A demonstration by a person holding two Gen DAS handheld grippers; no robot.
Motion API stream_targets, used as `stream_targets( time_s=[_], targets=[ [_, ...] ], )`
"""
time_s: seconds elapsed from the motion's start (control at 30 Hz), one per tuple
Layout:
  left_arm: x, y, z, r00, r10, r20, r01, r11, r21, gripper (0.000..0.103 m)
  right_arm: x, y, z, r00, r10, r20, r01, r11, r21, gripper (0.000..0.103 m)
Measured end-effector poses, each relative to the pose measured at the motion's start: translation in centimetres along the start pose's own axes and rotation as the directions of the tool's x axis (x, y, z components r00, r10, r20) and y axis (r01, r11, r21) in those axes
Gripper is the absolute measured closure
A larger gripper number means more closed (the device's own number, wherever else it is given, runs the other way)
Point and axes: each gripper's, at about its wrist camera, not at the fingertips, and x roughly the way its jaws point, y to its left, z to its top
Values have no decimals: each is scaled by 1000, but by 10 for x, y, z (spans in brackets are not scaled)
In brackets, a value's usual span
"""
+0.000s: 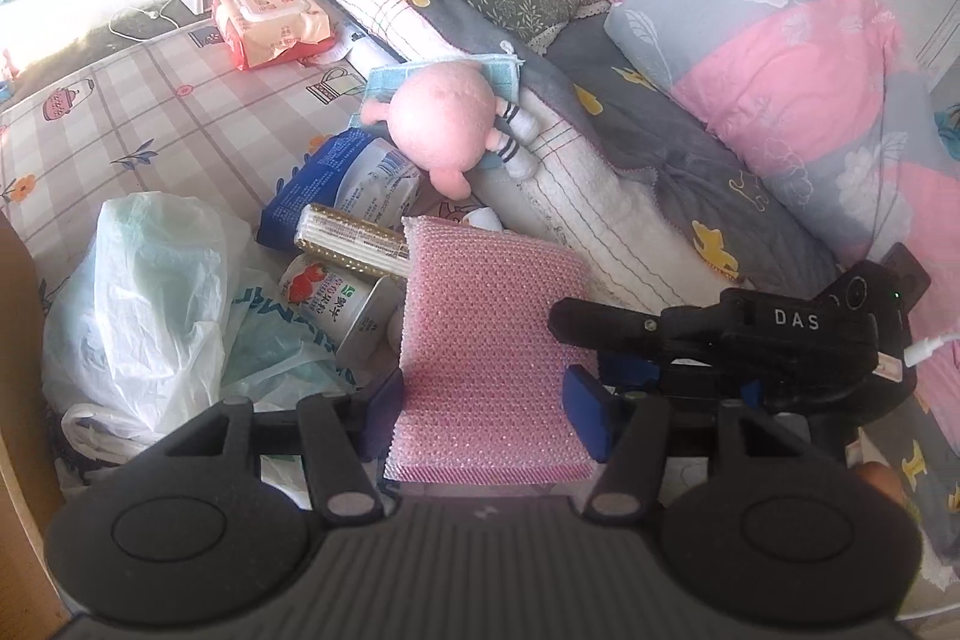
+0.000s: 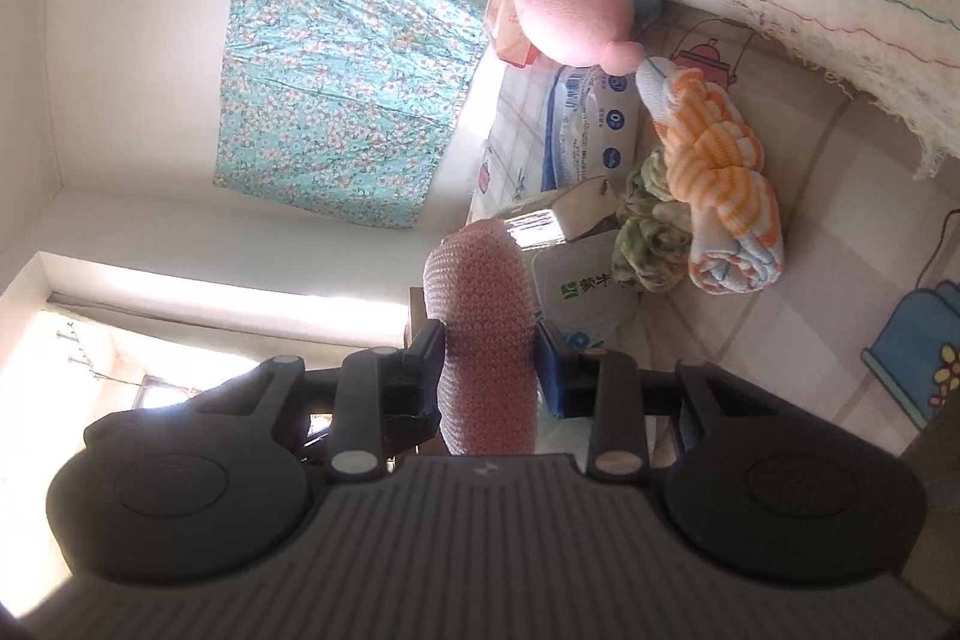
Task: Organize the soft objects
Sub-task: 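Carry the pink pad with the right gripper over the cardboard box, then lower the pink pad into the box beside the medicine box and release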
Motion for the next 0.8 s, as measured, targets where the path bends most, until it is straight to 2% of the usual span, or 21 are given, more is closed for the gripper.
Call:
stream_targets(
  time_s=[0.07,0.23,0.4,0.5,0.6,0.7,0.8],
  targets=[
    [-19,7,-8,999,-4,47,6,999,-38,45,12,21,-2,999,7,-32,-9,998,-57,72],
    [-73,44,-33,981,74,181,-42,983,-177,45,63,77,-12,987,7,-161,-39,979,-198,72],
    [-116,93,-58,951,171,258,-85,946,-313,45,131,127,-34,946,-19,-324,-83,951,-297,72],
    [-132,125,-67,937,222,270,-108,918,-381,46,176,149,-46,915,-55,-400,-91,937,-338,72],
    [-140,157,-69,928,260,267,-125,891,-436,46,216,167,-59,892,-98,-441,-87,921,-380,72],
    [-142,186,-62,921,291,258,-148,875,-460,50,257,187,-69,882,-136,-451,-80,900,-428,71],
    [-140,212,-49,909,330,254,-183,864,-469,49,290,207,-69,887,-171,-429,-74,865,-496,70]
  ],
)
